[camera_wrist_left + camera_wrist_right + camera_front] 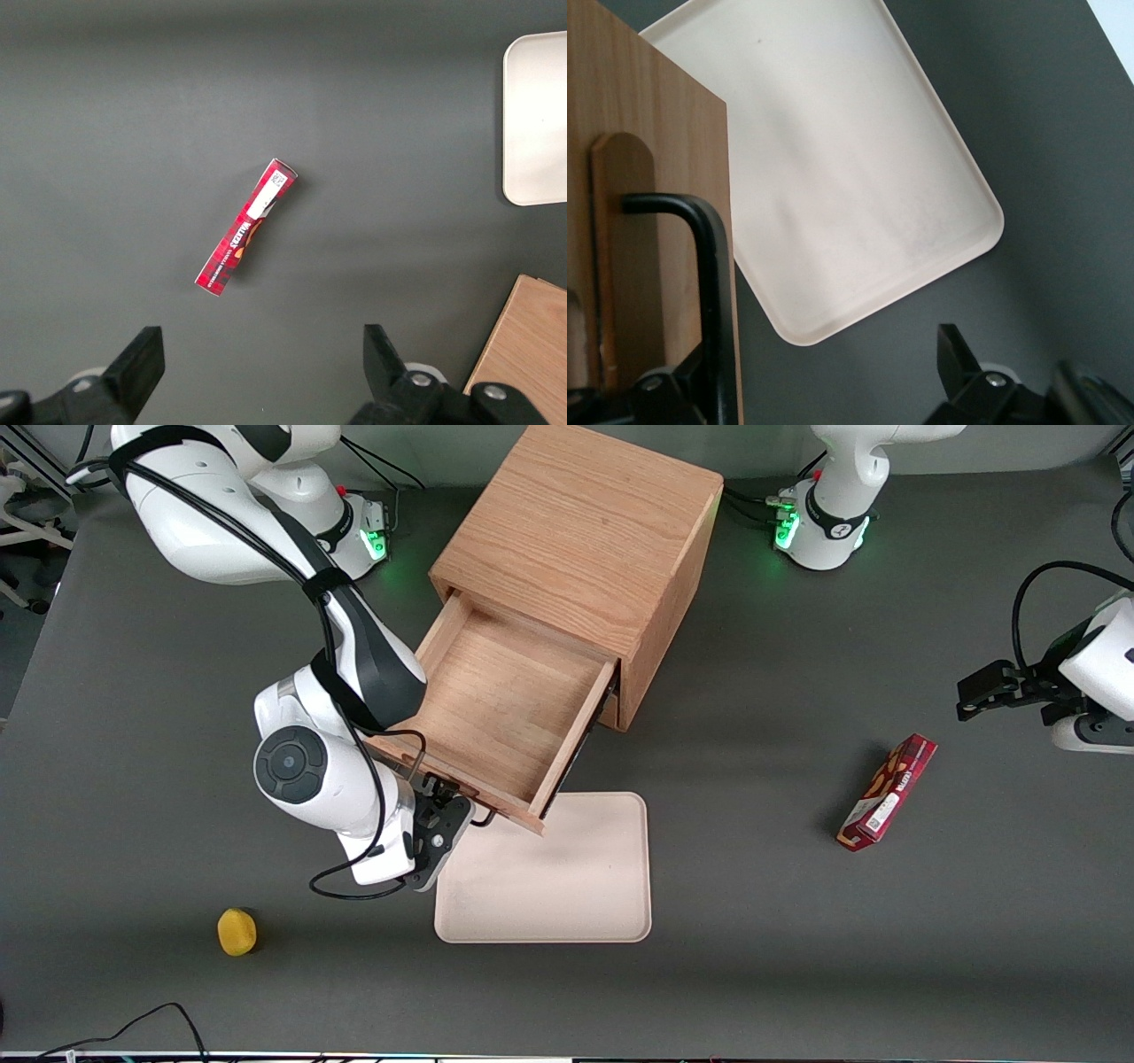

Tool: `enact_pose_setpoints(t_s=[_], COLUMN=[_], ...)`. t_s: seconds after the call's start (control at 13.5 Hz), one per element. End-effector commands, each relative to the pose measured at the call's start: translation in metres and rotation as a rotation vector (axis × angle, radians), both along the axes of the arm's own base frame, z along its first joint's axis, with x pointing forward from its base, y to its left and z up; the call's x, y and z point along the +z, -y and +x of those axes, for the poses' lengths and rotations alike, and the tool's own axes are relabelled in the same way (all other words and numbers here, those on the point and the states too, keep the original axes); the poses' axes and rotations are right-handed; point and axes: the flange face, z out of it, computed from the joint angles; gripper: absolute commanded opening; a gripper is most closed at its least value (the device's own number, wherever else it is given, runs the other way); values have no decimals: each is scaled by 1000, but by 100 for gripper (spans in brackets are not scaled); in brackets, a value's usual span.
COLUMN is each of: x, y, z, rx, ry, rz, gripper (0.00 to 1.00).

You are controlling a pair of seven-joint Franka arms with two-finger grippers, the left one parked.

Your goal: Open upper drawer

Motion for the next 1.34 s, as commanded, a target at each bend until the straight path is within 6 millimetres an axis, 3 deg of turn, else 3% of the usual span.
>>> enact_pose_setpoints(t_s=[0.0, 0.52, 0.67, 1.04, 1.26], x=[-3, 11, 38, 80, 131], y=[5, 10, 12, 2, 6], z=[18, 12, 5, -21, -41], rx=[12, 8, -2, -33, -61], ry=[48, 10, -8, -55, -68], rz=[-21, -42, -53, -85, -101], gripper=[100, 100, 100, 100, 100])
